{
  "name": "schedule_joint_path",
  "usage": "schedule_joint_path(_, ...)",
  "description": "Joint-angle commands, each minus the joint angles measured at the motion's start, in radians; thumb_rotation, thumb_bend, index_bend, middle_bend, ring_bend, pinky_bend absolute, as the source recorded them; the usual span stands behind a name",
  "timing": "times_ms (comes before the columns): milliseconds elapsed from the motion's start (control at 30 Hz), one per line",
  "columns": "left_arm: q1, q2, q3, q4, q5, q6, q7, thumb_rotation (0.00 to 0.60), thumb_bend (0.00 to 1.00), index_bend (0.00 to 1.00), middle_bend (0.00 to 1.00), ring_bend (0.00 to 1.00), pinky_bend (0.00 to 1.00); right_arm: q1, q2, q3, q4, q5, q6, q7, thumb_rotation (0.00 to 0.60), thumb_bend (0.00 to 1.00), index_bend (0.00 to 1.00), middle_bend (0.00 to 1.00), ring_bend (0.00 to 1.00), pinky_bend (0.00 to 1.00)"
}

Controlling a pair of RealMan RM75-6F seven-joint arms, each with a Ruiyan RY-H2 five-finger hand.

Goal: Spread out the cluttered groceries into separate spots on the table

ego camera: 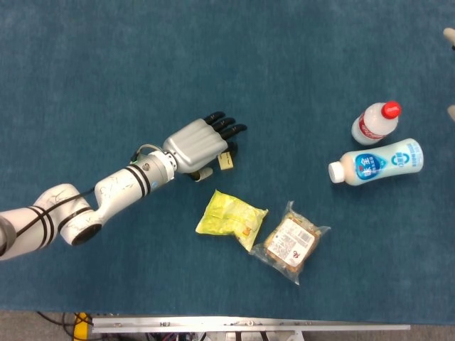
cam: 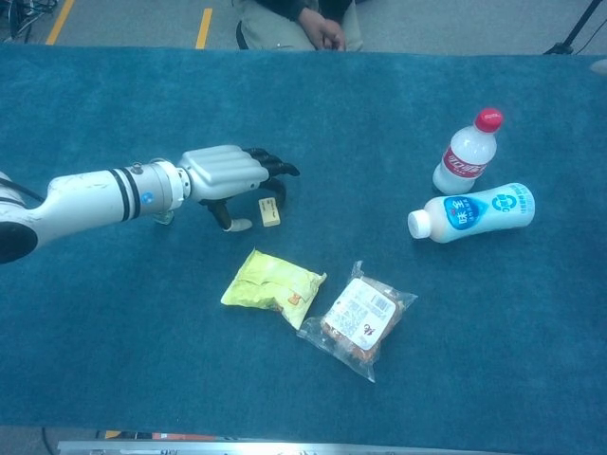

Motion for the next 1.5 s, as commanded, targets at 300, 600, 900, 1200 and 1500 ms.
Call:
schedule_joint_path(300,0.002,-0.025,0.008,0.032,-0.017,0.007,-0.018,0.6,0.36,0.37,0.03,0.0,0.03,-0.015,0.005,0.013,0.006,0.001,-0.016,0.014,0.6,0.2,0.01,0.27,0.19,0.39)
schedule_joint_path(600,0.003,-0.045,0.011,0.061,-0.027,0.013,-0.036,0.6,0.36,0.41,0.04,0.0,0.03,-0.022,0.006,0.023,0.01,0.009,-0.032,0.022,0.6,0.2,0.01,0.27,0.19,0.39)
schedule_joint_path(900,0.002,-0.057,0.01,0.074,-0.034,0.018,-0.051,0.6,0.36,0.44,0.05,0.0,0.03,-0.029,0.01,0.031,0.013,0.016,-0.041,0.027,0.6,0.2,0.01,0.27,0.19,0.39)
schedule_joint_path(1200,0.009,-0.026,0.007,0.049,-0.04,0.037,-0.051,0.6,0.36,0.46,0.06,0.0,0.03,-0.038,0.015,0.037,0.009,0.012,-0.042,0.036,0.6,0.2,0.01,0.27,0.19,0.39)
schedule_joint_path(1500,0.036,0.094,0.006,-0.015,-0.063,0.071,-0.014,0.6,0.36,0.47,0.06,0.0,0.03,-0.043,0.014,0.041,-0.003,-0.004,-0.045,0.04,0.6,0.2,0.01,0.27,0.19,0.39)
